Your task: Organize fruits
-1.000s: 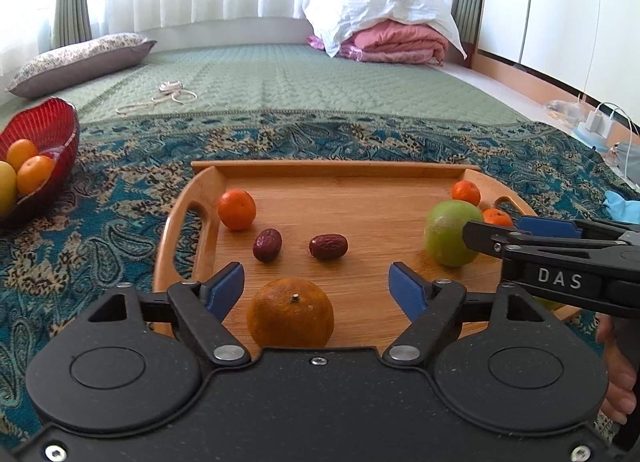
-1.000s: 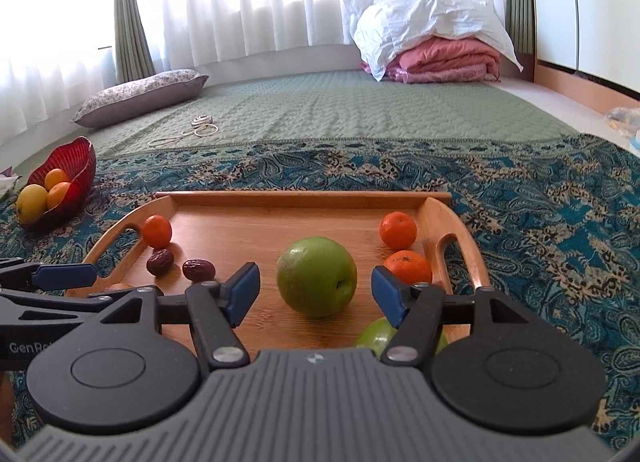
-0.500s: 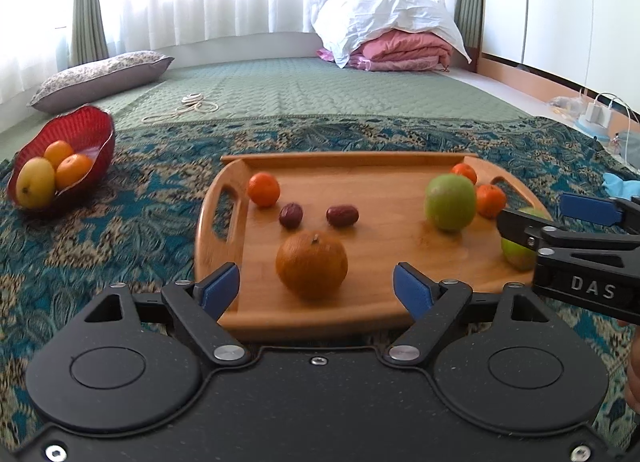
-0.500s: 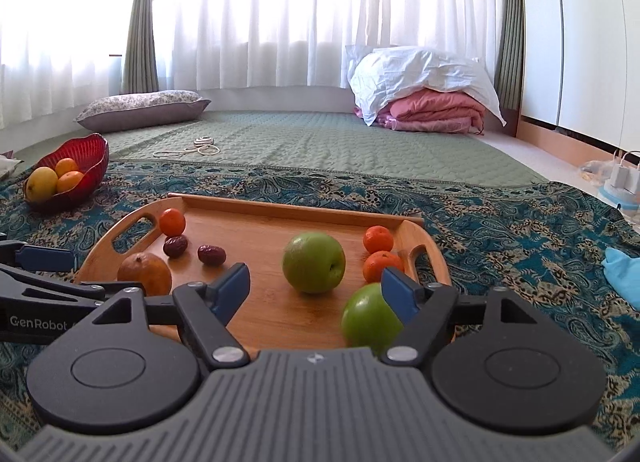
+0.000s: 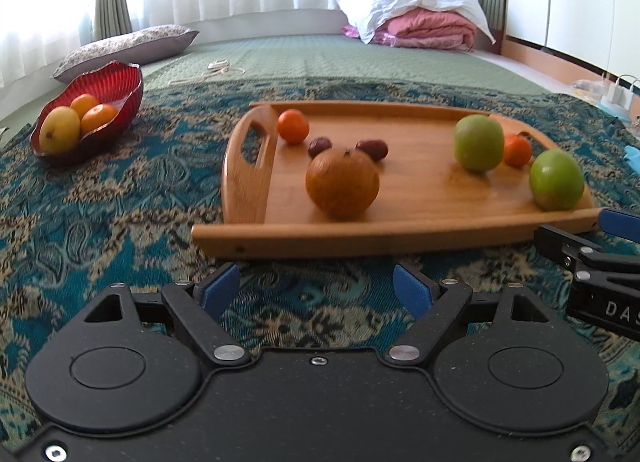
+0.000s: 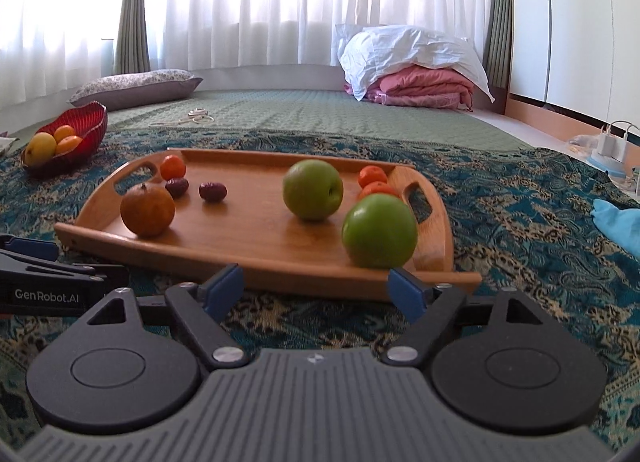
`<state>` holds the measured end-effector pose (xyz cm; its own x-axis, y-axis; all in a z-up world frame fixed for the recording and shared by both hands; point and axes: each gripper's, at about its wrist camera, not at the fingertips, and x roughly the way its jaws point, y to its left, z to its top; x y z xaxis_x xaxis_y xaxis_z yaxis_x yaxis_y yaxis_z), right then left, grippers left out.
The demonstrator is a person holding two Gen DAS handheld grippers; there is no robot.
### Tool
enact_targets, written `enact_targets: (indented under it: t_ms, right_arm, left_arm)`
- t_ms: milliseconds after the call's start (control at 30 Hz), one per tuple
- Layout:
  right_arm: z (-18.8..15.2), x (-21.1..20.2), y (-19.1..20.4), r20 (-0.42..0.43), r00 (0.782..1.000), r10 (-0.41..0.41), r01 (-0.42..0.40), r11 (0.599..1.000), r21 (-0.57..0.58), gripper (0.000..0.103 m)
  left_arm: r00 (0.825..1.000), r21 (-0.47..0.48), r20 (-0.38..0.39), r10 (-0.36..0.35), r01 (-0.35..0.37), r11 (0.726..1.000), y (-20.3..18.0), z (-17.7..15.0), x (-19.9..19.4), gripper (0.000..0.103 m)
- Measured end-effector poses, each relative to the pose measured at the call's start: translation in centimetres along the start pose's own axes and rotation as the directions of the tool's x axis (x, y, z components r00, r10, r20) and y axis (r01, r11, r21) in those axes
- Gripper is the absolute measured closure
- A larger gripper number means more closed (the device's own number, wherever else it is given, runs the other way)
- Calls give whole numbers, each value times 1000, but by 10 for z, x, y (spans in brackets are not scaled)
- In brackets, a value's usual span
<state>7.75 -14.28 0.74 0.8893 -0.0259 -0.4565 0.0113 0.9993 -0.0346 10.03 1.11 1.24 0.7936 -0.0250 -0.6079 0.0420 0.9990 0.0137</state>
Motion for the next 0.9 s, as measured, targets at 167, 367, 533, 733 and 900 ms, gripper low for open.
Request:
enact_targets:
  t_ms: [167, 367, 533, 733, 900]
  right_arm:
    - [-10, 6, 0, -28, 999, -18, 18, 1000, 2, 12]
    - [-15, 10, 1, -43, 999, -22, 23, 1000, 11, 11]
    - [-18, 15, -1, -67, 998, -22, 24, 999, 31, 10]
    - [-20, 20, 0, -86, 996, 3, -1, 1000, 27, 5]
    - [-20, 22, -5, -92, 996, 16, -11, 998, 57, 3]
  left_arm:
    - [1000, -6, -10, 8, -8, 1000, 0, -5, 5, 16]
    - [1000, -4, -5, 24, -24, 1000, -3, -9, 8, 10]
    - [1000, -16, -5, 30, -30, 999, -2, -11, 11, 5]
    - [999, -41, -19, 29, -30, 999, 3, -12, 15, 0]
    - [999, -32, -11, 36, -36, 999, 2, -14, 15, 0]
